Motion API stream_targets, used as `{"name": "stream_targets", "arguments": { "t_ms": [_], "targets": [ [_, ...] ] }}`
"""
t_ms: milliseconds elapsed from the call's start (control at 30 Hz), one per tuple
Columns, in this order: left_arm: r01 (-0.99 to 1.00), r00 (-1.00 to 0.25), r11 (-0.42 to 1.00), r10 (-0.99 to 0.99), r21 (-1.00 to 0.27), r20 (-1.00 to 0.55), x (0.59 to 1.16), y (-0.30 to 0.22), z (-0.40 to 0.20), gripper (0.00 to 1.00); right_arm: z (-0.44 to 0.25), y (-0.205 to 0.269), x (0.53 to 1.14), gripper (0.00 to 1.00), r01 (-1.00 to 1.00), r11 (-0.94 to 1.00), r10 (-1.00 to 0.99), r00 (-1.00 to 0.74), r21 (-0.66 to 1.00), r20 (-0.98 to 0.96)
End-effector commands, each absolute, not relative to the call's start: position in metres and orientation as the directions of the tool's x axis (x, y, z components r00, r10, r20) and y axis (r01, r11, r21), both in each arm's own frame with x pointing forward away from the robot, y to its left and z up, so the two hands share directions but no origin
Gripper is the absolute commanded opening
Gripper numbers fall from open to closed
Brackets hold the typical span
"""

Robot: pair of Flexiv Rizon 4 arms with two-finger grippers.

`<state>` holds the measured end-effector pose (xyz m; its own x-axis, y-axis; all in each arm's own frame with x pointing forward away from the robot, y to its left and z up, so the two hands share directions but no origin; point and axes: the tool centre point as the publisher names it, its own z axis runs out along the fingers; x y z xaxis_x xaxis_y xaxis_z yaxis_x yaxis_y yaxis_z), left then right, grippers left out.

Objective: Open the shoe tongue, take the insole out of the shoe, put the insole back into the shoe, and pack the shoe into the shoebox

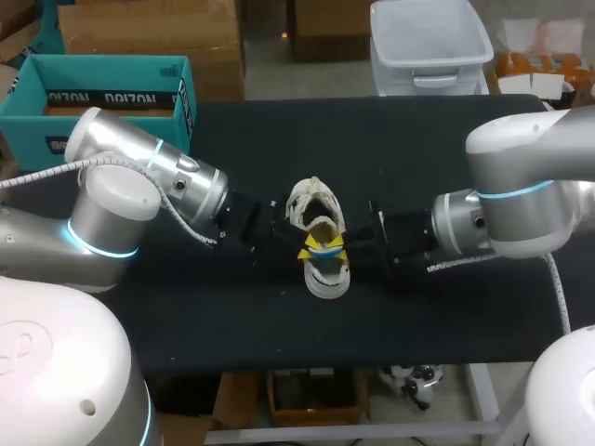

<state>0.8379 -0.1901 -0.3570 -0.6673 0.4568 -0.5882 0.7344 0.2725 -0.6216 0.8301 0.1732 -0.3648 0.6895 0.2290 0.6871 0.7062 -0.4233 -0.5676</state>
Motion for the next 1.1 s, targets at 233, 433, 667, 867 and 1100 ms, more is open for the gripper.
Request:
{"name": "stream_targets", "arguments": {
  "t_ms": [233, 433, 667, 867, 1100],
  "targets": [
    [0.732, -0.669, 0.256, 0.448, -0.631, -0.594, 0.835, -0.189, -0.361, 0.00, -0.353, 0.179, 0.821, 0.58, 0.680, -0.465, 0.267, 0.719, -0.567, 0.642],
    [0.735, -0.665, 0.249, 0.448, -0.631, -0.598, 0.832, -0.191, -0.360, 0.00, -0.342, 0.177, 0.801, 0.40, 0.660, -0.503, 0.284, 0.736, -0.558, 0.615],
    [0.738, -0.660, 0.239, 0.449, -0.631, -0.603, 0.827, -0.195, -0.359, 0.00, -0.343, 0.175, 0.793, 0.00, 0.650, -0.514, 0.279, 0.744, -0.560, 0.607],
    [0.739, -0.659, 0.234, 0.447, -0.632, -0.605, 0.823, -0.194, -0.353, 0.00, -0.354, 0.175, 0.797, 0.00, 0.645, -0.507, 0.281, 0.751, -0.572, 0.598],
    [0.743, -0.653, 0.226, 0.454, -0.631, -0.606, 0.810, -0.185, -0.334, 0.85, -0.365, 0.178, 0.806, 0.00, 0.644, -0.516, 0.287, 0.751, -0.564, 0.595]
  ]
}}
